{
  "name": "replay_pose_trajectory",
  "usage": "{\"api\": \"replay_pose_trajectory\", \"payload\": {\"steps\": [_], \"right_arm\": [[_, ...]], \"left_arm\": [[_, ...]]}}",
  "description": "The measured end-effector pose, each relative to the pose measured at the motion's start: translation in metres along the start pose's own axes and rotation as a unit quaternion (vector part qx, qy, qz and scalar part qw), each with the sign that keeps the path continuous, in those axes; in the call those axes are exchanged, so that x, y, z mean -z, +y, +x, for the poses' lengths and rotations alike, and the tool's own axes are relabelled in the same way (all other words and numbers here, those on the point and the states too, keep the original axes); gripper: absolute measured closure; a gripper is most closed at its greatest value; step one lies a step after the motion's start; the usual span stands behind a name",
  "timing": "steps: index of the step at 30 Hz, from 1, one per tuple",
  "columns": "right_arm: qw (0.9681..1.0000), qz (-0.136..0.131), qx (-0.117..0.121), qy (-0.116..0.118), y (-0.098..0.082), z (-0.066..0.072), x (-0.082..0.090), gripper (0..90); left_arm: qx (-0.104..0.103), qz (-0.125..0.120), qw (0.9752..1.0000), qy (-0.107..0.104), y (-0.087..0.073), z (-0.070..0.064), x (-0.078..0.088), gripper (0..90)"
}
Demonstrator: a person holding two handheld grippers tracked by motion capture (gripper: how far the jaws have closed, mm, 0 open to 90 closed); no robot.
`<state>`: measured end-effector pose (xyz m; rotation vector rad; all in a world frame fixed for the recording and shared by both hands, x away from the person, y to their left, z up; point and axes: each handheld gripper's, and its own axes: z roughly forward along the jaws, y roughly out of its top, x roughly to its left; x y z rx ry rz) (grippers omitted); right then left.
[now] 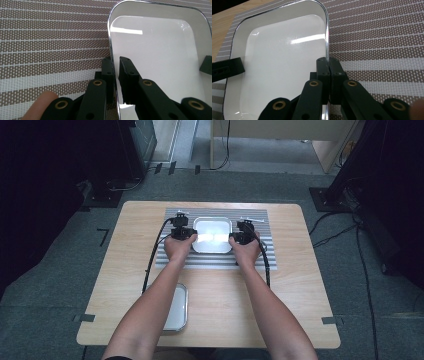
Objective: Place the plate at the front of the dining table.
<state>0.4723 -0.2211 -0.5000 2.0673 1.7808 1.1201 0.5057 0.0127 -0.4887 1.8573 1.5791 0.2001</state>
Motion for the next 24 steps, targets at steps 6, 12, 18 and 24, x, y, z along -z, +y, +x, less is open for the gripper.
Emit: {"api": "replay_pose_trajectory", "payload": {"steps": [6,12,18,24], "right_arm": [[0.9998,-0.007,-0.002,-0.017,0.0,-0.001,-0.004,89.7],[0.9997,-0.006,0.0,-0.024,0.003,-0.008,-0.005,89.6],[0.9996,-0.009,-0.005,-0.026,0.003,-0.008,-0.009,88.7],[0.9996,-0.023,0.0,-0.019,0.004,-0.009,-0.008,54.0]], "left_arm": [[-0.006,0.009,0.9999,0.005,0.001,-0.005,-0.007,81.2],[0.003,0.009,0.9999,-0.008,0.001,-0.005,-0.013,80.5],[0.011,0.003,0.9999,-0.013,0.002,-0.003,-0.017,78.5],[0.025,-0.005,0.9993,-0.029,0.004,0.006,-0.012,49.8]]}}
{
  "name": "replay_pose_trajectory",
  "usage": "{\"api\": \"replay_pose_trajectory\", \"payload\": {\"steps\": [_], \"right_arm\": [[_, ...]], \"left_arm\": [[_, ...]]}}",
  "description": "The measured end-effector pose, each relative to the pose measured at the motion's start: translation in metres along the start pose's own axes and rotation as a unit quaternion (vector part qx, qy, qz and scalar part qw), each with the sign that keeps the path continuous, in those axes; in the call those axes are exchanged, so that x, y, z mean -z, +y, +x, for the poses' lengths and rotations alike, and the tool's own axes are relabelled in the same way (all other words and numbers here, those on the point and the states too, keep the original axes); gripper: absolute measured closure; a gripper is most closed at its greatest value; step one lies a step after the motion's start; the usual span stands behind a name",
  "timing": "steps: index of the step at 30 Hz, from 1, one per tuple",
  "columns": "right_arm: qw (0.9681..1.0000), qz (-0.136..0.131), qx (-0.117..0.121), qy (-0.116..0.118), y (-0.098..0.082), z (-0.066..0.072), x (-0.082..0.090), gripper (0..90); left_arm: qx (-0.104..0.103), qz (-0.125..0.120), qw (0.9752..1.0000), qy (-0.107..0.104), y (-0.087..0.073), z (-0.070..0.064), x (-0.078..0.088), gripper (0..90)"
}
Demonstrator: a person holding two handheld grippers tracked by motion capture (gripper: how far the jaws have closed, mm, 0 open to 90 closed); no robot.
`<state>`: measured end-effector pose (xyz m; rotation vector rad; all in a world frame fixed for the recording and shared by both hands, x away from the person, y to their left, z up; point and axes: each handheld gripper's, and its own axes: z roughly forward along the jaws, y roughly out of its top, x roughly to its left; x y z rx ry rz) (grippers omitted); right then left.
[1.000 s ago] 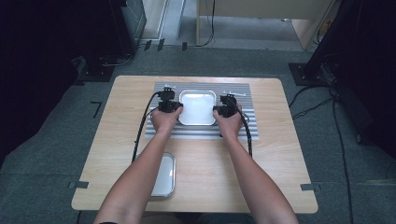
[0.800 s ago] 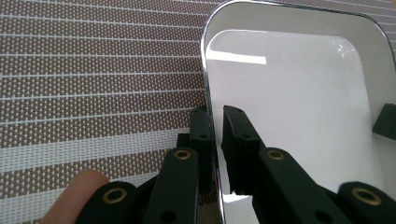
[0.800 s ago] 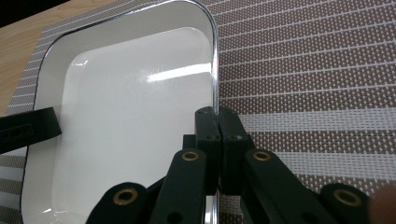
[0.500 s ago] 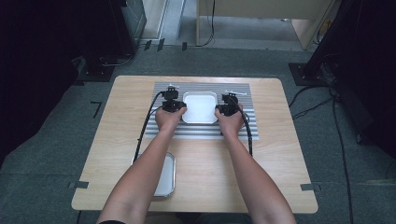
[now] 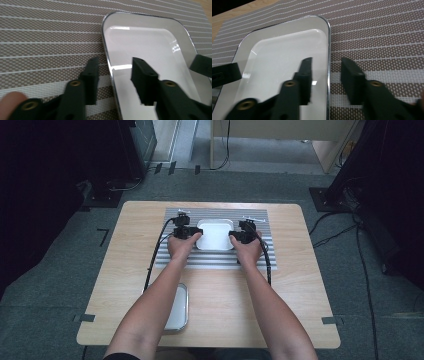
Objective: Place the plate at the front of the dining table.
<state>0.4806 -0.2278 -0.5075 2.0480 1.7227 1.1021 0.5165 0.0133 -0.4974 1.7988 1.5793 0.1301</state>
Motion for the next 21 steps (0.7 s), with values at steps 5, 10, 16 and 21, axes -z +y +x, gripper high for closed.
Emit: {"api": "replay_pose_trajectory", "payload": {"steps": [5,10,16,21], "right_arm": [[0.9995,-0.023,0.018,0.012,0.001,0.003,0.009,44.5],[0.9989,-0.015,0.041,-0.013,0.002,0.003,0.018,40.5],[0.9987,-0.029,0.035,0.023,0.0,0.0,0.036,29.1],[0.9983,-0.026,0.048,0.019,-0.007,-0.001,0.049,28.8]], "left_arm": [[0.008,-0.011,0.9999,-0.006,-0.003,0.007,0.011,27.6],[-0.007,-0.013,0.9998,0.01,-0.006,0.008,0.023,13.5],[0.003,-0.035,0.9992,-0.018,-0.015,0.012,0.048,11.4],[-0.005,-0.043,0.999,-0.007,-0.021,0.016,0.067,11.4]]}}
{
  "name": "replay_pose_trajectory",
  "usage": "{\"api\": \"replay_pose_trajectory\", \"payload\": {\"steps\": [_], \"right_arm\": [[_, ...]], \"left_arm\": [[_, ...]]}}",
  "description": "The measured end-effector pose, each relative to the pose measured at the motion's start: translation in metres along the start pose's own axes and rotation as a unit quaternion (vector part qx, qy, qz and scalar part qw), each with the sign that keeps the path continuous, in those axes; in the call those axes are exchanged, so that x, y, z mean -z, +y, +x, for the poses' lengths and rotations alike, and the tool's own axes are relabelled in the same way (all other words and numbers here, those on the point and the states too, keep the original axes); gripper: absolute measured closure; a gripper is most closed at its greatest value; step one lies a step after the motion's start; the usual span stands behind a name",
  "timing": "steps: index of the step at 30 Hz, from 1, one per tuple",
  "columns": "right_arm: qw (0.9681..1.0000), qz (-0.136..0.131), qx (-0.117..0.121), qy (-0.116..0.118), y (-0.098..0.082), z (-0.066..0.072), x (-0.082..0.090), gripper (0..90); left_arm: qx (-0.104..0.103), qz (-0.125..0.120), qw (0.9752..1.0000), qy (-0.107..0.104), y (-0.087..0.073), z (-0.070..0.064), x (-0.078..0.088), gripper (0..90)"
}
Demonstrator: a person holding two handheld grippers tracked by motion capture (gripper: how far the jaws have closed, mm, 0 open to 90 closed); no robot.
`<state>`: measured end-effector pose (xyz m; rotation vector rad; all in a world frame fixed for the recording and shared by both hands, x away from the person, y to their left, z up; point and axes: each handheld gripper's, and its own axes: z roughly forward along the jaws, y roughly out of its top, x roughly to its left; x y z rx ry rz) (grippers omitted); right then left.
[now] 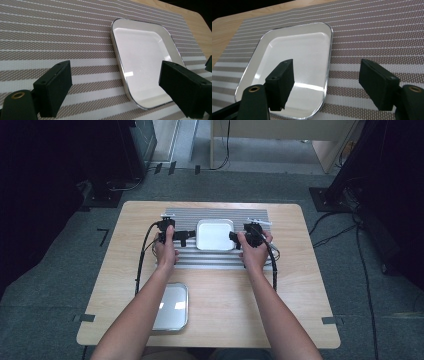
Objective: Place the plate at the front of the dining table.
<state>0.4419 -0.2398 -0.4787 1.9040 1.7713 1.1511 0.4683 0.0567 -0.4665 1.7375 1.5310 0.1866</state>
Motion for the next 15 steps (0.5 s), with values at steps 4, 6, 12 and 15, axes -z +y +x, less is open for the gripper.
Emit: {"api": "replay_pose_trajectory", "payload": {"steps": [4,6,12,15], "right_arm": [[0.9999,-0.007,0.01,0.005,-0.005,0.0,0.013,27.9],[0.9998,-0.01,0.01,0.011,-0.007,-0.002,0.019,26.2],[0.9996,-0.014,0.014,0.02,-0.012,-0.008,0.034,24.1],[0.9994,-0.022,0.018,0.02,-0.015,-0.012,0.043,24.0]], "left_arm": [[-0.018,-0.008,0.9998,0.001,-0.007,0.003,0.015,11.4],[-0.022,-0.009,0.9997,0.0,-0.011,0.006,0.022,11.4],[-0.043,-0.026,0.9987,-0.001,-0.025,0.011,0.045,11.3],[-0.055,-0.032,0.998,0.004,-0.032,0.016,0.055,11.4]]}}
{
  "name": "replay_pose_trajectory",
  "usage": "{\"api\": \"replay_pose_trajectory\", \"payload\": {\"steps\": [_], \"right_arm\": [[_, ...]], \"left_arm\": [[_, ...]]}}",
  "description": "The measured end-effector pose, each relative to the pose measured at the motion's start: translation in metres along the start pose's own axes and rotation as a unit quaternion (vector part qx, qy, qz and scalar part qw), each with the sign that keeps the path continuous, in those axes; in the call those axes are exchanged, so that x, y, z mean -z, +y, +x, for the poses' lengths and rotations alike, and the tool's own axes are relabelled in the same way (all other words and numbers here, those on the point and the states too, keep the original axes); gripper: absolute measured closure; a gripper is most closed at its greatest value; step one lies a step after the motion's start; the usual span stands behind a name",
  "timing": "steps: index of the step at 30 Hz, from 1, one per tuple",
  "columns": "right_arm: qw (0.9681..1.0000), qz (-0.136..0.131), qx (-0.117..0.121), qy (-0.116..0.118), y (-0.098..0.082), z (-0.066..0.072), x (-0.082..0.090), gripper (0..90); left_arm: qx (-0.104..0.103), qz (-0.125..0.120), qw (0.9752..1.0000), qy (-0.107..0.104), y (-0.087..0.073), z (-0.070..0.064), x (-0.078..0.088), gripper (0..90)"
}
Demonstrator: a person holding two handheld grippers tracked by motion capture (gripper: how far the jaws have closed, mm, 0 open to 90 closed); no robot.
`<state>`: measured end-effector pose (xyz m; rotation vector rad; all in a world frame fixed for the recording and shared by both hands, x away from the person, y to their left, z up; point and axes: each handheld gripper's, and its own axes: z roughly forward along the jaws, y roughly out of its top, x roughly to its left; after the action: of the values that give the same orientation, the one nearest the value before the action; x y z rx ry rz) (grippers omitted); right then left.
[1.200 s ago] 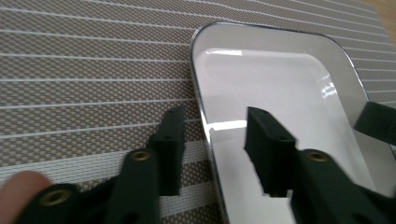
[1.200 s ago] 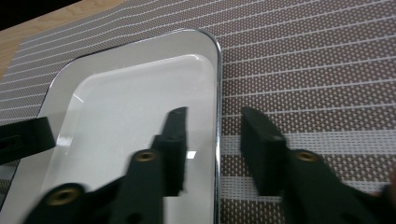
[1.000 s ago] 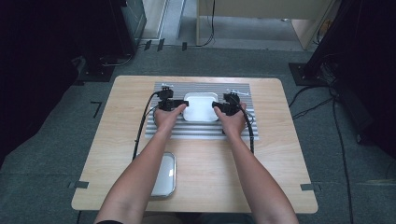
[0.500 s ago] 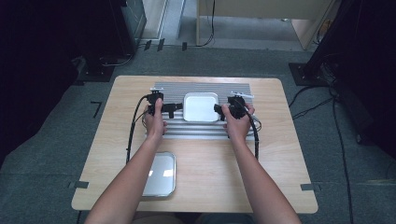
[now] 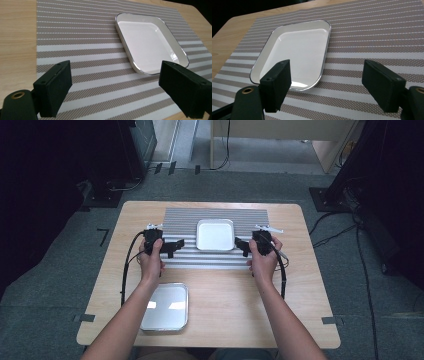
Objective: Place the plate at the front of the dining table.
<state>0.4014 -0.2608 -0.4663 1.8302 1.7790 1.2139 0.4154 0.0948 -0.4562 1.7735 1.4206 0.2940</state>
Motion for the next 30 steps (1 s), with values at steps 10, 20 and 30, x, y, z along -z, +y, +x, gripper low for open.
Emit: {"api": "replay_pose_trajectory", "payload": {"steps": [10,20,30], "right_arm": [[0.9996,-0.013,0.02,-0.015,-0.009,-0.01,0.026,24.9],[0.999,-0.021,0.034,-0.019,-0.022,-0.019,0.051,25.0],[0.9985,-0.021,0.045,-0.022,-0.042,-0.032,0.076,24.9]], "left_arm": [[0.008,-0.019,0.9998,-0.005,-0.016,0.02,0.032,11.3],[-0.005,-0.032,0.9994,0.012,-0.042,0.038,0.063,11.3],[0.001,-0.051,0.9983,0.029,-0.063,0.06,0.097,11.3]]}}
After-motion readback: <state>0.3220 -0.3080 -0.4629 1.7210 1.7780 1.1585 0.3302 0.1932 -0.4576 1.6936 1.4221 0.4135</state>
